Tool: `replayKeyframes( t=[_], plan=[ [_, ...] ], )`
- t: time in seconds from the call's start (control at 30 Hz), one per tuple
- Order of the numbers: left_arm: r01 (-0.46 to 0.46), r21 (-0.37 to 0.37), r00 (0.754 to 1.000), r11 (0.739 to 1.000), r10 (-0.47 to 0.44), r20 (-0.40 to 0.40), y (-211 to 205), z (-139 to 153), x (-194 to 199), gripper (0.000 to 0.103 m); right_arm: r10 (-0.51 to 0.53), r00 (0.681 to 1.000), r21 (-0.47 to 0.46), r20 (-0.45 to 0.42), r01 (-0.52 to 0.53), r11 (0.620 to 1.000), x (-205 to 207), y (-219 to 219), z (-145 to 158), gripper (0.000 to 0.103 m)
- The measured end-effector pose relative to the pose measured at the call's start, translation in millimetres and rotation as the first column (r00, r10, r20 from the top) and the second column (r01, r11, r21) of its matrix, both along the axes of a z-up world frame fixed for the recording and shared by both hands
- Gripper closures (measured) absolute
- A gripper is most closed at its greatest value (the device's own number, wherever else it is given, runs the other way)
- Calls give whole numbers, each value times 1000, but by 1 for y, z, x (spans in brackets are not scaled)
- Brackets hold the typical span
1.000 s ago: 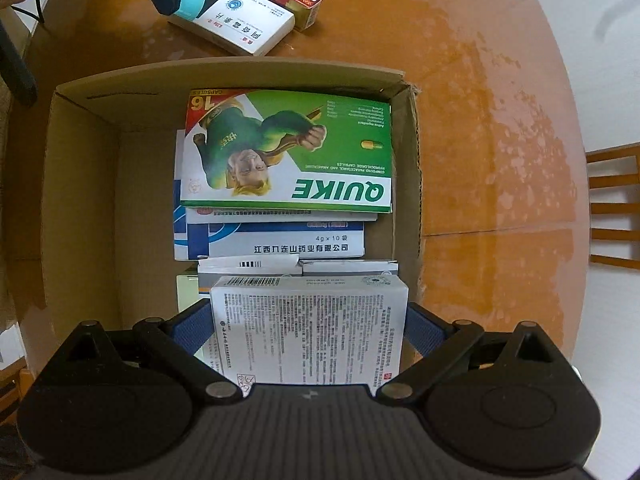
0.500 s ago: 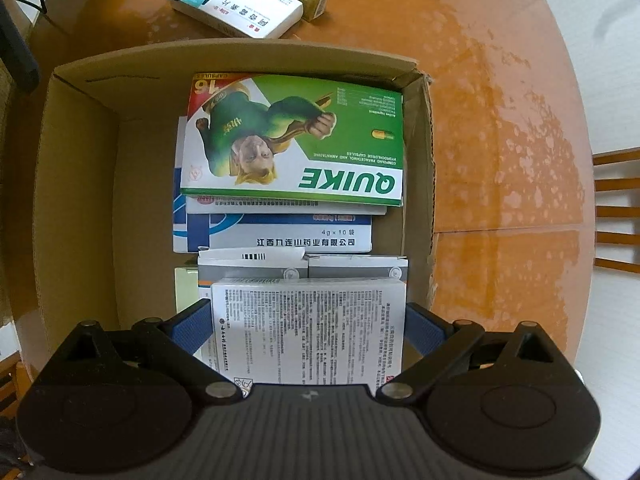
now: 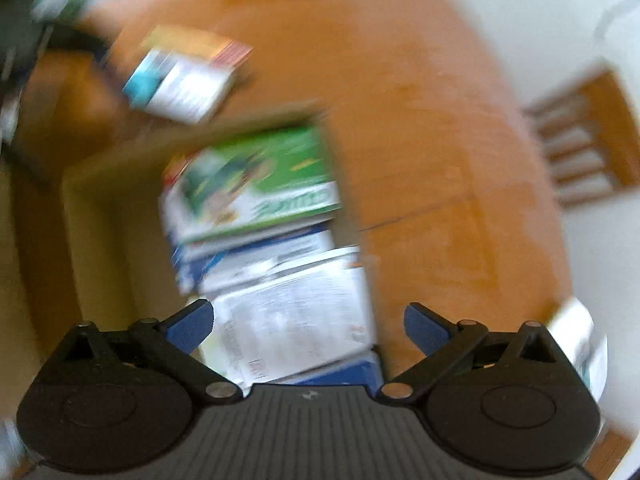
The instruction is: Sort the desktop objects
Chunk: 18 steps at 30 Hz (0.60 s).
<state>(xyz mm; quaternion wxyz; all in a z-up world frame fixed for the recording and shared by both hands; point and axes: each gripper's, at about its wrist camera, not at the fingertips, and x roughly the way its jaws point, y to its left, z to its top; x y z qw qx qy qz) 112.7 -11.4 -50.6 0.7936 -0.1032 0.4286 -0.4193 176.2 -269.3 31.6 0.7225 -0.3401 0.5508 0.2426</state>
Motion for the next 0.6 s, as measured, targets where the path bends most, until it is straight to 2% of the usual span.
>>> replayKeyframes(
  t=[0.07, 0.13, 0.17, 0.27, 0.33, 0.37, 0.47, 0.6],
  plan=[
    [6, -1, 1000, 1000, -6, -2, -1, 0, -1, 0, -162, 985, 96, 57, 156, 983, 2, -18, 17, 0],
    [15, 2, 1000, 1000, -15, -2, -3, 1, -3, 0, -310, 945, 182, 102, 288, 940, -5, -36, 19, 0],
    [20, 6, 1000, 1000, -20, 0, -4, 2, -4, 0, -371, 921, 195, 116, 345, 918, -9, -42, 15, 0],
    [36, 14, 999, 999, -36, 8, -8, 5, -7, 0, -520, 829, 147, 204, 499, 854, -21, -54, -4, 0],
    [44, 22, 999, 999, -45, 12, -10, 6, -9, 0, -596, 765, 145, 244, 579, 802, -30, -61, -14, 0],
    [48, 26, 999, 998, -49, 12, -11, 7, -10, 0, -617, 744, 147, 256, 601, 785, -36, -63, -19, 0],
    [58, 34, 998, 998, -58, 11, -14, 8, -13, 0, -625, 729, 113, 278, 621, 775, -52, -62, -33, 0],
    [68, 43, 998, 997, -68, 10, -18, 8, -18, 0, -622, 734, 63, 271, 632, 773, -64, -63, -54, 0]
  ],
)
